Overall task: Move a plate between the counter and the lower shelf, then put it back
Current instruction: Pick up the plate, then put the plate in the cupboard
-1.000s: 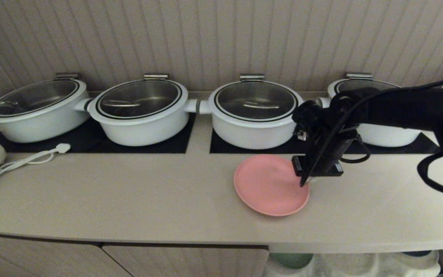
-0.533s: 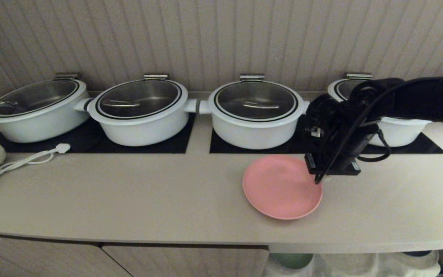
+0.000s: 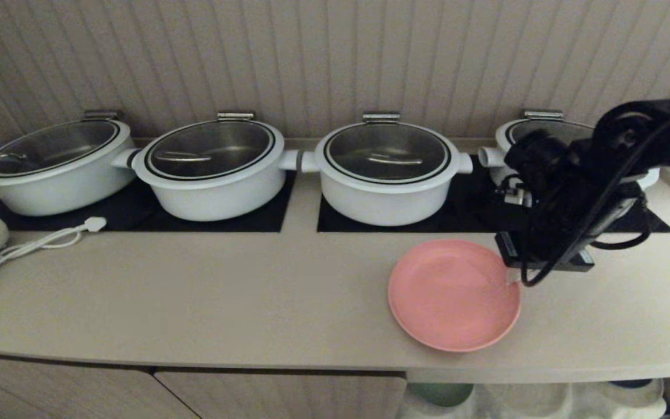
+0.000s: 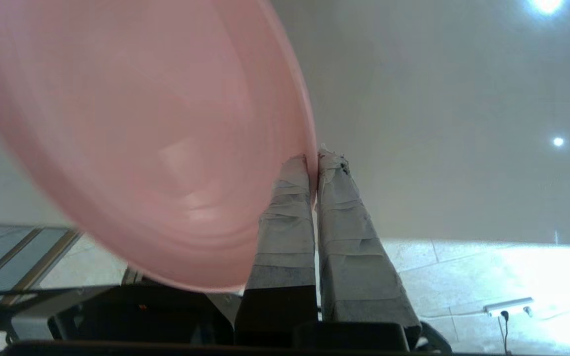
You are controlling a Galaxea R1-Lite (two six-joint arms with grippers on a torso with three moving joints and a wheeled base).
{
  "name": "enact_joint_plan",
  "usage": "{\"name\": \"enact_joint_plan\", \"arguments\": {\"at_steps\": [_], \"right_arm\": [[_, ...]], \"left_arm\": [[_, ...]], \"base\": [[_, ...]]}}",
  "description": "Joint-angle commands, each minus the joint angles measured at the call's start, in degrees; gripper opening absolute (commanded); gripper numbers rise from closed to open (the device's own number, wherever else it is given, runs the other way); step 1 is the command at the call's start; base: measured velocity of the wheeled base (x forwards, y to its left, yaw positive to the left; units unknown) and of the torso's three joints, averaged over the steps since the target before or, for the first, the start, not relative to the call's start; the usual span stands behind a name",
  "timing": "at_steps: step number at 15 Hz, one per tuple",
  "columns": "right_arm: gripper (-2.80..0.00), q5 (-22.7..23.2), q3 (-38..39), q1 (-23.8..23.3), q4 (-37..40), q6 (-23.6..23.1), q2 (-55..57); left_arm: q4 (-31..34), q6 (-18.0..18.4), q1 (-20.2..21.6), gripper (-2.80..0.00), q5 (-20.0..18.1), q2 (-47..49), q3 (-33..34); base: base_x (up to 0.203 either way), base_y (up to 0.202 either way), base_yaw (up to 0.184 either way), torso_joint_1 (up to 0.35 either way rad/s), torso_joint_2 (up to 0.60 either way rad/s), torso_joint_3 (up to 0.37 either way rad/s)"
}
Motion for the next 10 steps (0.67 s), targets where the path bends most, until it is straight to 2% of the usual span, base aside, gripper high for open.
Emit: {"name": "enact_joint_plan", "arguments": {"at_steps": [1,6,10], "right_arm": [[-2.80,-0.1,2.4,0.0,0.1,0.0,-5.7],[-2.80,-0.2,9.9,-0.1,-0.2,0.0,-15.9],[-2.80,-0.8,18.9,-0.9,-0.5,0.3,-23.9]], "left_arm": [[0.0,-0.1,0.0,-2.80,0.0,0.0,0.0],[0.0,-0.1,0.0,-2.80,0.0,0.0,0.0],[0.0,-0.1,0.0,-2.80,0.0,0.0,0.0]], "base": [[0.000,0.000,0.000,0.000,0.00,0.000],[0.000,0.000,0.000,0.000,0.00,0.000],[0.000,0.000,0.000,0.000,0.00,0.000]]}}
